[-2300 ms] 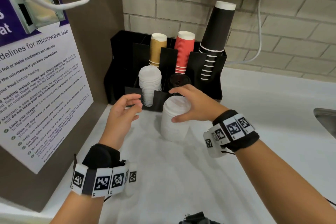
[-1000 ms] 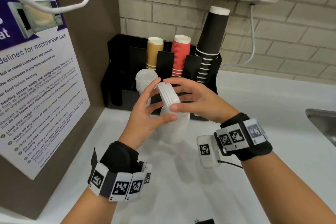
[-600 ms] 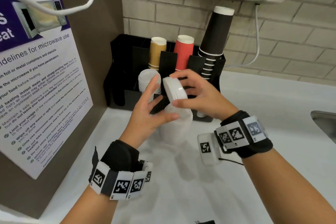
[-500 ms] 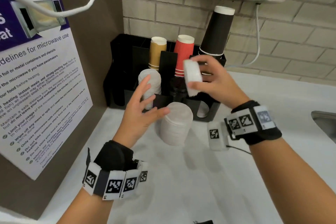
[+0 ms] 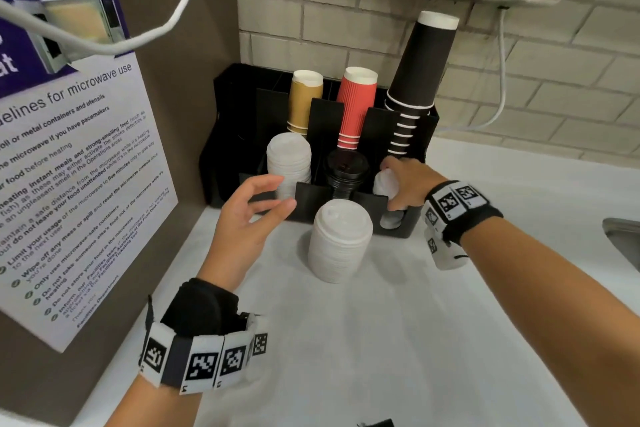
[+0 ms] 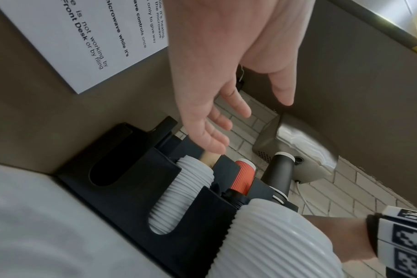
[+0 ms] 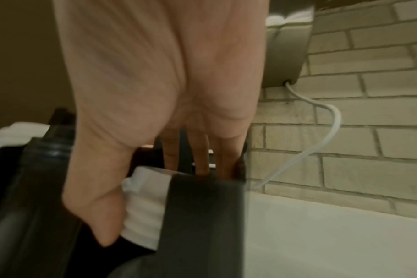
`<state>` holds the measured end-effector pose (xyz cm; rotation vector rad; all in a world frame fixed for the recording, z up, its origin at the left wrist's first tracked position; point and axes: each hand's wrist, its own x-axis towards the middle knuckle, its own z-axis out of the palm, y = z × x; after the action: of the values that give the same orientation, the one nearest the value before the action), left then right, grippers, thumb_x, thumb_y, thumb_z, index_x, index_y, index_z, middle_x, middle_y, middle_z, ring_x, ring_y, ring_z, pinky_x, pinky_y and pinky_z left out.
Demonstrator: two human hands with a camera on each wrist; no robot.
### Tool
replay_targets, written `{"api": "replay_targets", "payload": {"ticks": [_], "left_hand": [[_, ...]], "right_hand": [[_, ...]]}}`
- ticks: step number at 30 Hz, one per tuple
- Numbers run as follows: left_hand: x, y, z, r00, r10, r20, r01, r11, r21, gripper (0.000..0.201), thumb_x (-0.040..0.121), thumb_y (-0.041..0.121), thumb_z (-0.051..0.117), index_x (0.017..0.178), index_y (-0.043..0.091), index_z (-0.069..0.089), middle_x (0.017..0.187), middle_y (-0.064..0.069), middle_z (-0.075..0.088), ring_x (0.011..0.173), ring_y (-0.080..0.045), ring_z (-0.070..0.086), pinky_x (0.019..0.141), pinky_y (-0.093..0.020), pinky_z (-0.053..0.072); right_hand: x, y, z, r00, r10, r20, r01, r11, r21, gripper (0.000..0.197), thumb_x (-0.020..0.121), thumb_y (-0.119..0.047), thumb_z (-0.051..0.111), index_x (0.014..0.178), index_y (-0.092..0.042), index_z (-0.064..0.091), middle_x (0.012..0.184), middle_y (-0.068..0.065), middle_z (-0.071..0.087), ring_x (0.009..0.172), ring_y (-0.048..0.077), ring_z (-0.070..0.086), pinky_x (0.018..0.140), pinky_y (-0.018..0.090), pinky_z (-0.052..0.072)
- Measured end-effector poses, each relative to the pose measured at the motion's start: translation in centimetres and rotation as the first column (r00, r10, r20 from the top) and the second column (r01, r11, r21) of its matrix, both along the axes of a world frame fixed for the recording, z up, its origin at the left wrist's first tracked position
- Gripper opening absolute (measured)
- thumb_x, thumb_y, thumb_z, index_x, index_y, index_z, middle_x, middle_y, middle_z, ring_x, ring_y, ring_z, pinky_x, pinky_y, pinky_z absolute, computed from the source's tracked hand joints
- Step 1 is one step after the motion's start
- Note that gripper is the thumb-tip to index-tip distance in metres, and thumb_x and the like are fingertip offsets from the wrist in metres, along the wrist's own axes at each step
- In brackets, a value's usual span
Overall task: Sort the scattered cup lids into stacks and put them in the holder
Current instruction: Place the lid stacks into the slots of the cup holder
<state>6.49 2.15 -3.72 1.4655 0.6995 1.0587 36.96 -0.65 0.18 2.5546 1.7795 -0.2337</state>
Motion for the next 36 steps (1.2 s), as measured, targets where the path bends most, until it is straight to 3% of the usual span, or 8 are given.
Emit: {"api": "replay_targets", "payload": {"ticks": [4,11,18,20,23,26,31,36], "left_hand": [[-0.3,0.0,-0.1,1.000,0.012,-0.020,-0.012,1.000,0.000,0.028,0.087,0.020,0.070,0.110,0.034,0.064,0.114,0.020,0.064,0.101,-0.005,0.065,0.094,-0.032,0.051],[-0.7,-0.2,0.2,0.999,0.037,-0.039,-0.038,0.999,-0.008,0.025,0.089,0.020,0.068,0.109,0.035,0.063,0.116,0.017,0.062,0.099,-0.001,0.064,0.096,-0.035,0.051],[-0.7,-0.4,0.4,0.998,0.045,-0.035,-0.046,0.999,-0.018,0.023,0.090,0.020,0.066,0.107,0.035,0.063,0.118,0.013,0.061,0.095,0.002,0.064,0.093,-0.032,0.052],[-0.7,-0.5,0.4,0.999,0.049,-0.017,-0.049,0.999,-0.018,0.023,0.091,0.016,0.065,0.107,0.033,0.063,0.116,0.012,0.061,0.090,0.004,0.063,0.090,-0.027,0.053],[-0.7,-0.4,0.3,0.999,0.050,-0.003,-0.050,0.998,-0.033,0.023,0.093,0.013,0.063,0.107,0.031,0.064,0.113,0.012,0.061,0.090,0.003,0.064,0.086,-0.024,0.054],[-0.6,-0.3,0.0,0.999,0.053,0.000,-0.053,0.997,-0.055,0.023,0.094,0.010,0.062,0.109,0.028,0.064,0.111,0.010,0.062,0.091,0.004,0.063,0.083,-0.022,0.054],[-0.4,-0.5,-0.4,0.999,0.040,-0.002,-0.040,0.997,-0.068,0.023,0.094,0.009,0.061,0.107,0.028,0.065,0.109,0.008,0.061,0.093,-0.001,0.062,0.082,-0.023,0.054],[-0.6,-0.8,-0.7,0.999,0.036,-0.018,-0.038,0.996,-0.079,0.023,0.094,0.010,0.062,0.106,0.029,0.065,0.110,0.005,0.061,0.097,-0.009,0.061,0.083,-0.024,0.053]], "right_hand": [[-1.1,0.5,-1.5,0.999,-0.028,0.044,0.033,0.993,-0.116,0.065,0.055,-0.015,0.081,0.105,-0.015,0.039,0.105,0.008,0.053,0.092,0.028,0.059,0.066,0.034,0.052],[-1.1,0.6,-2.8,0.999,-0.041,0.024,0.044,0.991,-0.127,0.054,0.058,-0.013,0.076,0.100,-0.015,0.043,0.087,0.000,0.051,0.080,0.022,0.059,0.056,0.028,0.048],[-0.9,0.6,-2.2,1.000,0.017,0.003,-0.016,0.971,-0.238,0.029,0.069,-0.016,0.075,0.095,-0.009,0.063,0.097,0.007,0.063,0.087,0.024,0.062,0.068,0.029,0.053],[-1.1,0.5,-1.4,0.999,0.026,0.037,-0.014,0.953,-0.304,0.030,0.080,-0.017,0.068,0.108,-0.008,0.064,0.105,0.010,0.066,0.095,0.025,0.063,0.075,0.029,0.051],[-1.6,0.2,0.0,0.999,0.048,0.019,-0.048,0.998,0.030,0.033,0.089,-0.004,0.053,0.122,-0.003,0.060,0.117,0.016,0.062,0.109,0.032,0.058,0.094,0.038,0.048],[-4.6,-1.3,0.6,0.945,0.239,-0.221,-0.105,0.867,0.487,0.023,0.089,-0.008,0.059,0.112,-0.005,0.063,0.101,0.011,0.064,0.095,0.023,0.060,0.089,0.033,0.048],[-8.9,-3.1,-1.3,0.905,0.322,-0.278,-0.267,0.939,0.219,0.080,0.067,-0.053,0.079,0.135,-0.033,0.043,0.127,-0.001,0.044,0.113,0.015,0.043,0.096,0.030,0.040],[-9.3,-2.9,-2.6,0.918,0.261,-0.298,-0.217,0.961,0.171,0.089,0.065,-0.046,0.083,0.140,-0.035,0.035,0.128,-0.002,0.037,0.114,0.018,0.043,0.088,0.026,0.036]]}}
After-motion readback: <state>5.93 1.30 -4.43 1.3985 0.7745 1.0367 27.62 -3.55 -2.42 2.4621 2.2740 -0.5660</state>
